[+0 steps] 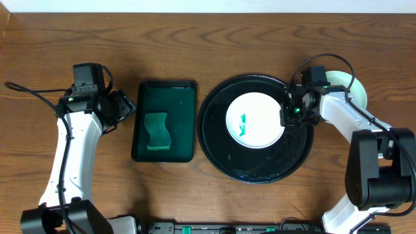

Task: Clean dirty plates on tray and stack at the side

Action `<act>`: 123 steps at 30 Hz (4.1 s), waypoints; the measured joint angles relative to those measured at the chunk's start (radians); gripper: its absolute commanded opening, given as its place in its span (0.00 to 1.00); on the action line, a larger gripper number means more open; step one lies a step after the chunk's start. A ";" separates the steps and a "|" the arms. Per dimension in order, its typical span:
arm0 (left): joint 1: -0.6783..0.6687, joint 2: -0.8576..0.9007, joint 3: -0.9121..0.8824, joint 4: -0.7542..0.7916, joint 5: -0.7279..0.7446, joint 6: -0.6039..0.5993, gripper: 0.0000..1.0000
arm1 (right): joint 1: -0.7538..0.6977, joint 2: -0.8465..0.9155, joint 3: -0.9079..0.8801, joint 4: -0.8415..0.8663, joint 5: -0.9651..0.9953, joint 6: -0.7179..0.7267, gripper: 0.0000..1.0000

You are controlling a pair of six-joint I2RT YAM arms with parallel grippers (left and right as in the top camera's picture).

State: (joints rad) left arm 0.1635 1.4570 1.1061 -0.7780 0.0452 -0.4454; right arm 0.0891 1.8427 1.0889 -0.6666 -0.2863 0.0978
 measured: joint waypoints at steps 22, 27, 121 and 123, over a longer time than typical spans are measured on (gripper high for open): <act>-0.192 0.000 -0.013 -0.043 0.227 0.059 0.69 | 0.000 0.000 0.000 -0.002 -0.014 0.000 0.01; -0.283 0.000 -0.017 -0.027 0.248 0.079 0.92 | 0.000 0.000 0.000 -0.002 -0.014 0.000 0.01; -0.338 0.113 -0.036 0.026 0.106 0.211 0.08 | 0.068 -0.010 -0.022 -0.029 0.060 -0.023 0.21; -0.338 0.113 -0.036 0.027 0.106 0.211 0.07 | 0.068 -0.010 -0.023 -0.028 0.058 -0.023 0.25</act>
State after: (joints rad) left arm -0.1741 1.5700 1.0698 -0.7513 0.1509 -0.2344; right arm 0.1566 1.8332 1.0664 -0.6949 -0.2287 0.0750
